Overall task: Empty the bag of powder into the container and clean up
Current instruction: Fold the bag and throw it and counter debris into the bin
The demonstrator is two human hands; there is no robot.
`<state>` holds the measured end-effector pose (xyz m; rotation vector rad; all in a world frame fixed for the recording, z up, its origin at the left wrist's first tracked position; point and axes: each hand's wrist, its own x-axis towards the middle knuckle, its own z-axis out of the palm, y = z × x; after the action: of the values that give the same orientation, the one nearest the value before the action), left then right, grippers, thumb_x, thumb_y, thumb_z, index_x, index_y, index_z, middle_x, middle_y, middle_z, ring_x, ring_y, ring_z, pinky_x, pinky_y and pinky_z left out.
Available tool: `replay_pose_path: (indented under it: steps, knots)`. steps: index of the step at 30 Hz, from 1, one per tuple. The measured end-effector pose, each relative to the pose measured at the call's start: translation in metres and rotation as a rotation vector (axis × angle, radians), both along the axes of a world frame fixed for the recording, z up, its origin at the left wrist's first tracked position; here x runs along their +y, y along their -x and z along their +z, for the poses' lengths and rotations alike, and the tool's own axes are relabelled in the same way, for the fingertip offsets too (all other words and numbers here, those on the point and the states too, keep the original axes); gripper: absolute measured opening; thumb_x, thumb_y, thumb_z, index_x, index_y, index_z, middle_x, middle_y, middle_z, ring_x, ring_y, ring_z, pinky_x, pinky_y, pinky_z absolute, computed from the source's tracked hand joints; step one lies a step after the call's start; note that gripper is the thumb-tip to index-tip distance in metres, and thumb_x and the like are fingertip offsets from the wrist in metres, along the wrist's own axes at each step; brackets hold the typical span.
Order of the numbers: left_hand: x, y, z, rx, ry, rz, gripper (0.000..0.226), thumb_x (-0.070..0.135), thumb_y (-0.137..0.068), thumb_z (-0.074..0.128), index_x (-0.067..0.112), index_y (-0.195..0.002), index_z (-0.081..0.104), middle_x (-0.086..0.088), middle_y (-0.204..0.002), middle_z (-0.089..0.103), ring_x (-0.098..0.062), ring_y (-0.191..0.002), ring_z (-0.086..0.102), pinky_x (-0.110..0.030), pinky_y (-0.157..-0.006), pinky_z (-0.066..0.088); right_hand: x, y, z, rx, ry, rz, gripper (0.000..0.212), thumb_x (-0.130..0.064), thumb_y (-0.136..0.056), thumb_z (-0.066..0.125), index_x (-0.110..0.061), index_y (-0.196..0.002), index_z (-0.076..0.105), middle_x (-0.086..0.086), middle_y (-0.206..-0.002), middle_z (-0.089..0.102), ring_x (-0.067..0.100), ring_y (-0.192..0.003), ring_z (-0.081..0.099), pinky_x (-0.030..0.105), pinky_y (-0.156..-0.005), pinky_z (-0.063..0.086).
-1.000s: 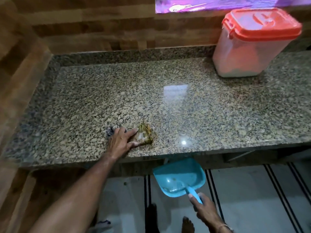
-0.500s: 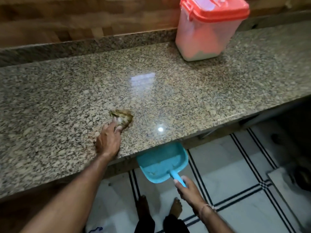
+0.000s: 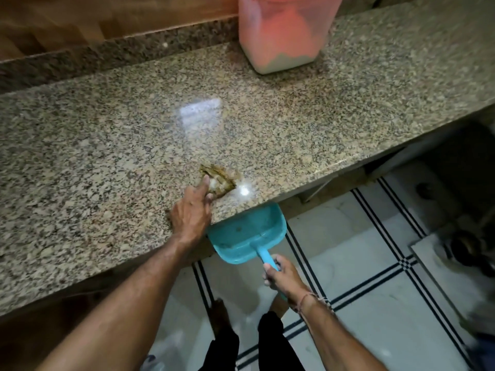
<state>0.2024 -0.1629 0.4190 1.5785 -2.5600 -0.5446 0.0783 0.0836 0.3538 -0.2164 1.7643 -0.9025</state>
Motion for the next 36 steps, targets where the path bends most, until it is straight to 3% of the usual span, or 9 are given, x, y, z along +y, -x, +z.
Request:
replay_pose_path:
  steps: [3, 7, 11, 14, 18, 22, 25, 32, 36]
  knots:
    - [-0.027, -0.017, 0.006, -0.005, 0.003, 0.232, 0.048, 0.036, -0.107, 0.041, 0.039, -0.154, 0.031, -0.008, -0.105, 0.051, -0.015, -0.07, 0.046, -0.024, -0.052, 0.032, -0.003, 0.016, -0.002, 0.013, -0.016, 0.026, 0.004, -0.016, -0.101, 0.054, -0.017, -0.098, 0.056, 0.003, -0.08, 0.064, 0.008, -0.053, 0.049, 0.018, -0.048, 0.04]
    - [-0.036, -0.001, 0.003, -0.034, 0.018, 0.412, 0.049, 0.038, -0.107, 0.04, 0.038, -0.155, 0.03, -0.013, -0.104, 0.054, -0.026, -0.078, 0.051, -0.037, -0.064, 0.043, 0.005, 0.045, -0.005, 0.11, -0.034, -0.005, 0.016, -0.036, -0.096, 0.058, -0.021, -0.089, 0.057, -0.002, -0.075, 0.06, 0.011, -0.06, 0.05, 0.026, -0.052, 0.04]
    - [0.02, 0.075, -0.003, 0.054, 0.034, 0.163, 0.037, 0.04, -0.107, 0.039, 0.039, -0.144, 0.04, 0.003, -0.099, 0.057, -0.012, -0.066, 0.053, -0.027, -0.049, 0.045, 0.015, 0.068, -0.005, 0.173, -0.035, 0.036, 0.017, -0.044, -0.093, 0.061, -0.028, -0.097, 0.063, -0.007, -0.076, 0.063, 0.012, -0.066, 0.056, 0.029, -0.059, 0.043]
    - [0.046, 0.127, -0.004, 0.048, -0.017, -0.029, 0.041, 0.039, -0.107, 0.043, 0.045, -0.147, 0.04, 0.006, -0.096, 0.05, -0.013, -0.071, 0.054, -0.026, -0.056, 0.049, 0.021, 0.086, -0.003, 0.139, -0.002, 0.096, 0.014, -0.042, -0.096, 0.061, -0.029, -0.1, 0.064, -0.004, -0.079, 0.064, 0.011, -0.069, 0.056, 0.03, -0.061, 0.046]
    - [-0.001, 0.092, 0.006, 0.107, -0.023, 0.369, 0.028, 0.028, -0.107, 0.04, 0.029, -0.134, 0.049, 0.002, -0.096, 0.053, -0.008, -0.065, 0.05, -0.018, -0.048, 0.042, 0.03, 0.112, -0.002, 0.157, -0.026, 0.117, 0.019, -0.044, -0.096, 0.061, -0.025, -0.097, 0.065, -0.002, -0.079, 0.065, 0.012, -0.07, 0.059, 0.031, -0.063, 0.047]
    - [-0.035, 0.035, 0.011, -0.067, 0.004, 0.648, 0.042, 0.024, -0.107, 0.041, 0.024, -0.149, 0.037, -0.015, -0.102, 0.056, -0.025, -0.069, 0.051, -0.034, -0.054, 0.042, 0.037, 0.137, -0.001, 0.16, -0.009, 0.099, 0.027, -0.052, -0.09, 0.063, -0.025, -0.092, 0.064, -0.001, -0.072, 0.064, 0.013, -0.066, 0.06, 0.031, -0.061, 0.045]
    - [-0.027, 0.088, 0.004, -0.008, 0.023, 0.561, 0.043, 0.03, -0.108, 0.038, 0.023, -0.151, 0.038, -0.01, -0.106, 0.054, -0.018, -0.07, 0.048, -0.03, -0.057, 0.04, 0.042, 0.146, -0.002, 0.163, -0.013, 0.073, 0.025, -0.046, -0.093, 0.064, -0.021, -0.094, 0.065, 0.0, -0.068, 0.064, 0.012, -0.06, 0.059, 0.029, -0.059, 0.043]
    - [0.054, 0.261, 0.005, 0.113, -0.023, -0.004, 0.044, 0.034, -0.109, 0.039, 0.049, -0.149, 0.03, 0.006, -0.107, 0.052, -0.007, -0.074, 0.05, -0.018, -0.058, 0.038, 0.027, 0.171, -0.003, 0.124, -0.057, -0.008, 0.026, -0.042, -0.095, 0.062, -0.016, -0.09, 0.064, -0.004, -0.06, 0.055, 0.013, -0.055, 0.05, 0.029, -0.056, 0.037]
    - [0.014, 0.249, 0.012, 0.142, -0.005, 0.153, 0.031, 0.032, -0.11, 0.033, 0.041, -0.139, 0.041, 0.009, -0.091, 0.051, -0.007, -0.067, 0.05, -0.012, -0.046, 0.034, 0.031, 0.191, 0.004, 0.124, -0.039, -0.043, 0.021, -0.042, -0.094, 0.064, -0.02, -0.093, 0.067, -0.004, -0.056, 0.059, 0.013, -0.05, 0.051, 0.028, -0.053, 0.038]
